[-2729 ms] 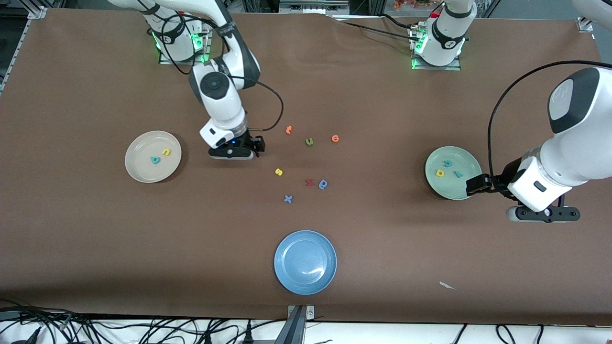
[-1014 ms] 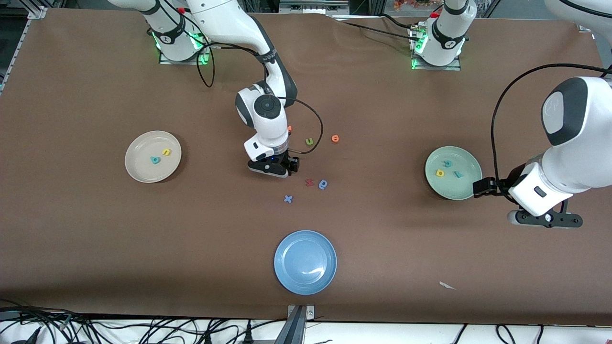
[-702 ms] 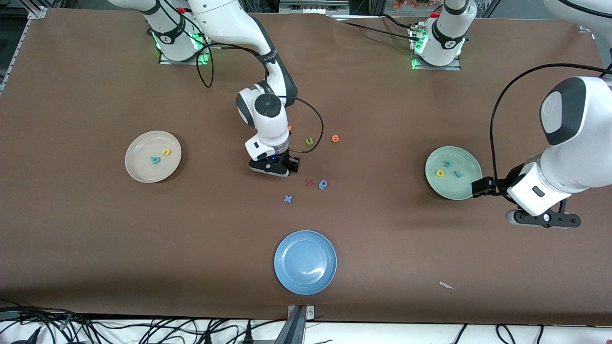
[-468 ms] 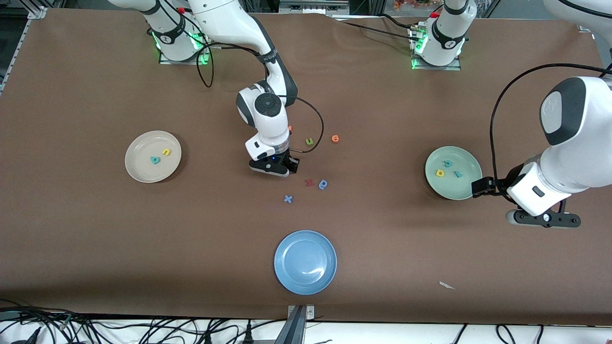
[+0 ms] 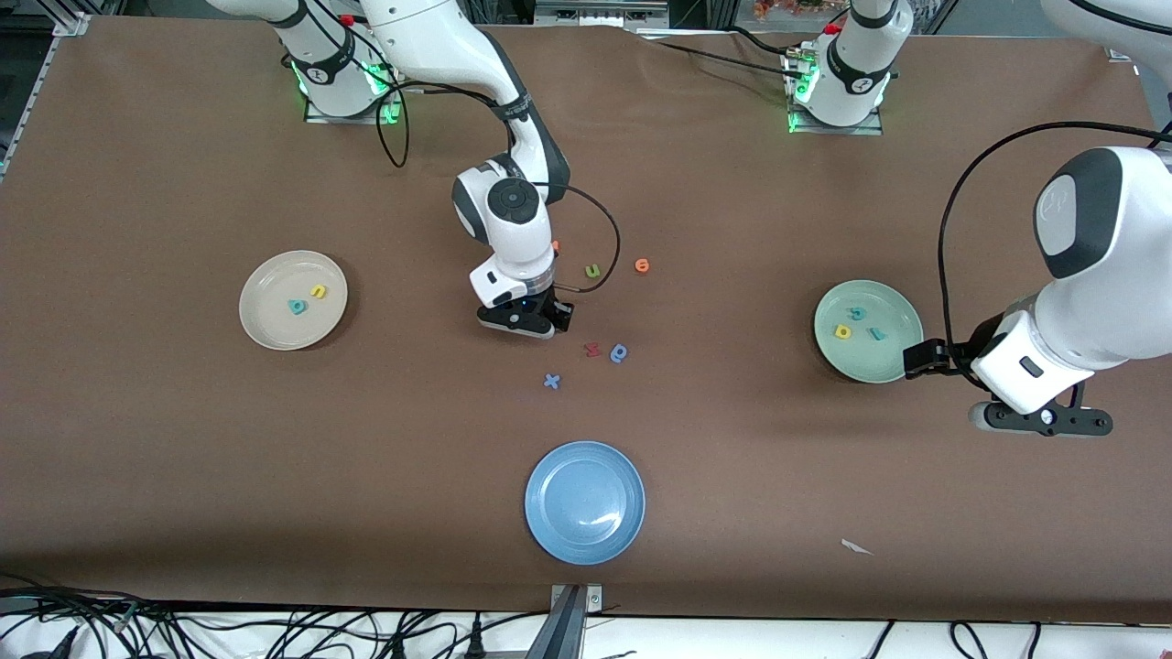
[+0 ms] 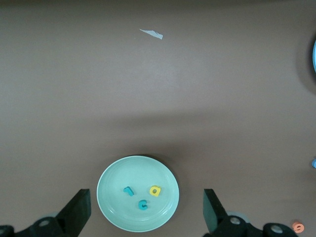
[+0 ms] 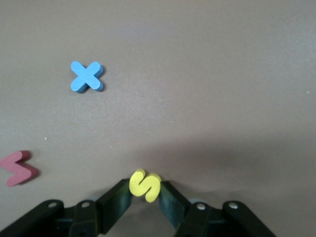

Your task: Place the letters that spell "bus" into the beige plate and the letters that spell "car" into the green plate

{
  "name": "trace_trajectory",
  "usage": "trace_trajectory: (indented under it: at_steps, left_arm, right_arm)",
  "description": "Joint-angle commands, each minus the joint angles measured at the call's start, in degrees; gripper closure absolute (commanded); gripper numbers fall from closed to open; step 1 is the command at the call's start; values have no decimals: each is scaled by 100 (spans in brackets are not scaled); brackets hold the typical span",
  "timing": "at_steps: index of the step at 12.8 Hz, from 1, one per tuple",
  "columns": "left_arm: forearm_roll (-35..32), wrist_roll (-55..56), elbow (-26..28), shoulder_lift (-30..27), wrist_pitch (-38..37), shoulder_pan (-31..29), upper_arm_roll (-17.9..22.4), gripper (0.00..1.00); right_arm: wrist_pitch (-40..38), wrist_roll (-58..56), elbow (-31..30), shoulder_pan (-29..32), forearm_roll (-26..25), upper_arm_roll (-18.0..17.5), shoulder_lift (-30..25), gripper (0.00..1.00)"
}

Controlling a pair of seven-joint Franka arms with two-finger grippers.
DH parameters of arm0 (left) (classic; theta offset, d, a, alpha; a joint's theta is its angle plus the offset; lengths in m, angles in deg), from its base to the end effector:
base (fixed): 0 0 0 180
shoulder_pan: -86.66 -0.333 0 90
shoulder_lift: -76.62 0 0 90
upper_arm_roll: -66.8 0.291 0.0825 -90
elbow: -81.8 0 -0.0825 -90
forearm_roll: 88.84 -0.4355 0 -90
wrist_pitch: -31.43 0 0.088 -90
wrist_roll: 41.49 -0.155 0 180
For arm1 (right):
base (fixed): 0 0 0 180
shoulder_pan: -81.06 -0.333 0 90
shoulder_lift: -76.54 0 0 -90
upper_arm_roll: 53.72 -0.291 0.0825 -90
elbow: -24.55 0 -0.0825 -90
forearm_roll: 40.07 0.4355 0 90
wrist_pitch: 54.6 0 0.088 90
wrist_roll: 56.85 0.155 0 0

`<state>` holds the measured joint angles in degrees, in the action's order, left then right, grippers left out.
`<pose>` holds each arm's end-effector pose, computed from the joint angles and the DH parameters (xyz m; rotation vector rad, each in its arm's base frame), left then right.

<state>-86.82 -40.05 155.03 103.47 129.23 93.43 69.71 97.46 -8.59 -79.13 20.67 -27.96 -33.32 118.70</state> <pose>0.7276 -0.0597 0.4023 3.1303 -0.0654 -0.0622 0.5294 0.4360 0.0644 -3.0757 0.3390 -0.3095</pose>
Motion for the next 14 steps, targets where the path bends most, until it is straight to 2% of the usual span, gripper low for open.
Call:
trace_trajectory:
  at_steps: [1,8,11,12,13,14]
  left_arm:
    - [167,241,-28,-48,-86,79,52,0]
    - [158,208,-37,-48,-86,62,69,0]
    - [158,163,-37,-48,-86,35,78,0]
    - [158,172,-37,-48,-86,35,78,0]
    - [158,163,-37,-48,-86,35,78,0]
    - [158,163,-37,-48,-86,35,78,0]
  right_arm:
    - [-648,-561,-171,-61,99,244,-408,100]
    - [-2161,-2073,-162,-25,107,1027,-1156,100]
    - [-2198,-1997,-135,-43,125,1028,-1148,98]
    - [-2102,-1779,-101,-69,316,1002,-1104,82]
    - [-1883,-1681,-91,-156,518,967,-1026,60]
    - [-1655,-1558,-91,-253,633,931,-912,26]
